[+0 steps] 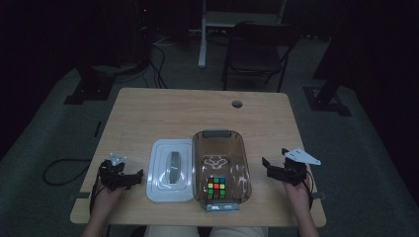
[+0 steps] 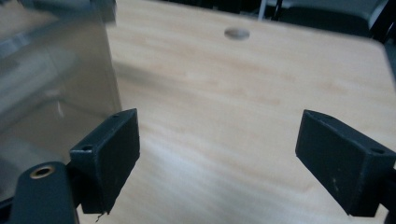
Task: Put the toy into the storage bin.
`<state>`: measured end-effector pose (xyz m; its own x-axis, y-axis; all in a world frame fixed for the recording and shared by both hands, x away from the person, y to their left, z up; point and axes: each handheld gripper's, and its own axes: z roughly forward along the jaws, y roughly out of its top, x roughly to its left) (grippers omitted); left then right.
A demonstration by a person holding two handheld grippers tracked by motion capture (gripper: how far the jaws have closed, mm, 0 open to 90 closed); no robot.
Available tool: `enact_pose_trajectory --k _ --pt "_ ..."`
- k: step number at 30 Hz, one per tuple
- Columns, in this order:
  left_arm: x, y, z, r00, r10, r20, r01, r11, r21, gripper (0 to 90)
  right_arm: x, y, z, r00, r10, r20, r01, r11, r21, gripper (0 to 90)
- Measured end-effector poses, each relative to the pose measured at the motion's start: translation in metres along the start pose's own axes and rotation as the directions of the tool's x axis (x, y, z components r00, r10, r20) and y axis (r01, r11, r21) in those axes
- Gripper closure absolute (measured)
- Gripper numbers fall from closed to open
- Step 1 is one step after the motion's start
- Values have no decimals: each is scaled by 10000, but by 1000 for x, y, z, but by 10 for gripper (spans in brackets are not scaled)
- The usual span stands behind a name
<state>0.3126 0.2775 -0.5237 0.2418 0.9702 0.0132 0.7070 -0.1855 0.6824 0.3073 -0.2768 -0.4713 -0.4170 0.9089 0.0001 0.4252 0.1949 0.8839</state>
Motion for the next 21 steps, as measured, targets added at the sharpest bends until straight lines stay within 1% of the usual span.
enact_pose_trajectory --k 1,2,3,4,5,8,9,10,11,12,15,18,21 --pt "0 0 0 10000 7 2 -7 10000 13 6 -1 -6 2 10000 74 -44 -73 9999 134 137" --pt "0 0 0 10000 1 1 -1 10000 9 7 -2 -9 3 9997 153 -199 -148 9996 234 138" --pt "0 0 0 10000 4 -1 -4 10000 12 7 -4 -14 5 9983 258 -524 -242 9993 295 138" --pt "0 0 0 10000 1 -2 -1 10000 7 7 -5 -20 7 9950 448 -889 -416 9984 376 138" --pt "0 0 0 10000 -2 -7 2 10000 7 7 -5 -23 9 9940 507 -971 -461 9977 500 138" --pt "0 0 0 10000 -42 -40 42 10000 -5 7 -3 -34 14 9972 430 -613 -371 9949 942 137" --pt "-1 -1 0 10000 -66 -55 66 10000 -7 7 -3 -37 16 9986 372 -367 -331 9937 1069 137" --pt "-1 -1 0 10000 -68 -56 67 10000 -10 7 -3 -41 17 9990 394 -192 -370 9930 1121 137" --pt "-1 -1 0 10000 -68 -56 67 10000 -10 7 -3 -41 17 9990 394 -192 -370 9930 1121 137" --pt "-1 -1 0 10000 -68 -58 68 10000 -13 7 -4 -46 21 9984 555 -44 -544 9885 1408 137" --pt "-1 -1 0 10000 -27 -29 27 10000 -14 7 -5 -48 23 9983 521 262 -557 9845 1666 136" --pt "-1 -1 0 10000 50 45 -50 10000 -12 7 -5 -48 25 9977 512 433 -583 9814 1829 135" --pt "-1 -1 0 10000 58 62 -58 10000 -12 7 -5 -47 27 9983 473 340 -534 9763 2099 134"
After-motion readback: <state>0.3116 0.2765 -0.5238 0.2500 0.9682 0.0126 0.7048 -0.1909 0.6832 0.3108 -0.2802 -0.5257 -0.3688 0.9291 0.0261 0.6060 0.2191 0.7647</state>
